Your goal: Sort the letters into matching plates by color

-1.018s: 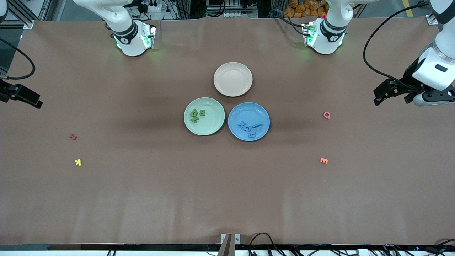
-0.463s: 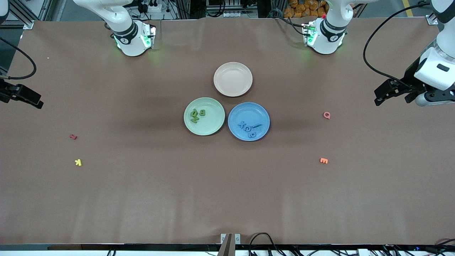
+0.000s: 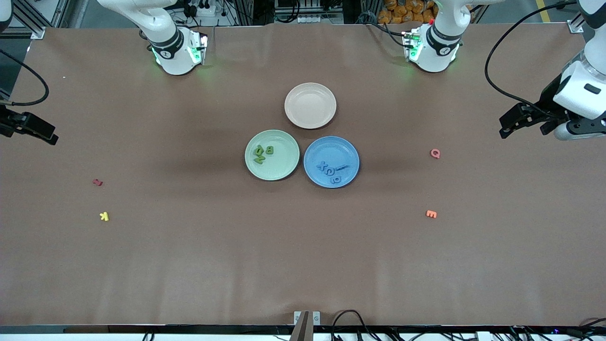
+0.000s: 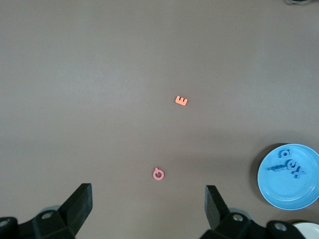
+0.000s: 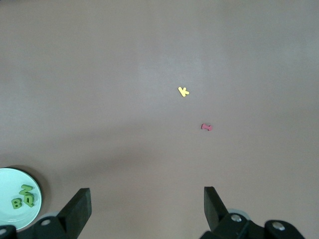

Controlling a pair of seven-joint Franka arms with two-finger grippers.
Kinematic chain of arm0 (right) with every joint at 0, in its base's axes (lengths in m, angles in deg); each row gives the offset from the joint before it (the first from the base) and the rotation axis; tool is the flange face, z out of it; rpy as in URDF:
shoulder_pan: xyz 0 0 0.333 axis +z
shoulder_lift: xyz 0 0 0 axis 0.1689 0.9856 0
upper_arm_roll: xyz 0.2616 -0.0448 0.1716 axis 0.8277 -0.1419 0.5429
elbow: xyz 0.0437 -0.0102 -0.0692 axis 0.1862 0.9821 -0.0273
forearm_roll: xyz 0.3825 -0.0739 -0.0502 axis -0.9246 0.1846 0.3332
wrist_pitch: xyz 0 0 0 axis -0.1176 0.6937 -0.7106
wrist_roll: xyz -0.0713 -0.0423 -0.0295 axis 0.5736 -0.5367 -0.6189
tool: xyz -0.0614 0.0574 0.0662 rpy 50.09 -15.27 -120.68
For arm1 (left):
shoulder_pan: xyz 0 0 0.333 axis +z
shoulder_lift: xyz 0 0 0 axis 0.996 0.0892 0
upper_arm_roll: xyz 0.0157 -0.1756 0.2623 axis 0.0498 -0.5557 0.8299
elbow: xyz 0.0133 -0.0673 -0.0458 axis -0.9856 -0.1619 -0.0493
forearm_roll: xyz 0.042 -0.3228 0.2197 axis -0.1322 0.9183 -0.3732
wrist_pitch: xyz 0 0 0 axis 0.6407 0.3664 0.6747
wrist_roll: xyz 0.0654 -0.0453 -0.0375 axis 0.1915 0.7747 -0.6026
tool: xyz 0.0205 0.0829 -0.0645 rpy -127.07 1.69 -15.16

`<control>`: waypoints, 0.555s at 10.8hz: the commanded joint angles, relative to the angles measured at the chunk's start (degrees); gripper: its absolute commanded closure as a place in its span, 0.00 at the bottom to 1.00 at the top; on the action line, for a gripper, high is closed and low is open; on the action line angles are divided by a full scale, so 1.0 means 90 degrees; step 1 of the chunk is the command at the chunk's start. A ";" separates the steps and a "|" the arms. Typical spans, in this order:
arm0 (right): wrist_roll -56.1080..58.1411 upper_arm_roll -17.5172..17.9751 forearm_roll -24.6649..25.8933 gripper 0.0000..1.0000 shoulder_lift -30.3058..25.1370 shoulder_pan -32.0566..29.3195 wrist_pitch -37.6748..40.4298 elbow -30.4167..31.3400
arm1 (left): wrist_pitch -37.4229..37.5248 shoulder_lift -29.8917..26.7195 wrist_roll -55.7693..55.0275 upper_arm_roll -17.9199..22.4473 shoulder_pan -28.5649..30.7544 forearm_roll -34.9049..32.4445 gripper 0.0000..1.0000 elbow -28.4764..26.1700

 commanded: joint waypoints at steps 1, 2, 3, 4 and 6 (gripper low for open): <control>0.0087 -0.0058 -0.0078 0.00 -0.0041 0.0047 -0.0052 0.0059 | 0.0164 0.0115 -0.0044 -0.0002 -0.0012 0.0150 0.00 0.0199; 0.0145 -0.0058 -0.0087 0.00 -0.0041 0.0105 -0.0082 0.0059 | 0.0164 0.0115 -0.0035 -0.0002 -0.0012 0.0150 0.00 0.0199; 0.0175 -0.0058 -0.0088 0.00 -0.0041 0.0144 -0.0092 0.0069 | 0.0164 0.0115 -0.0035 -0.0011 -0.0012 0.0159 0.00 0.0199; 0.0185 -0.0058 -0.0088 0.00 -0.0031 0.0144 -0.0101 0.0069 | 0.0164 0.0115 -0.0035 -0.0012 -0.0022 0.0159 0.00 0.0199; 0.0195 -0.0058 -0.0242 0.00 -0.0031 0.0144 -0.0121 0.0069 | 0.0164 0.0115 -0.0035 -0.0002 -0.0051 0.0159 0.00 0.0199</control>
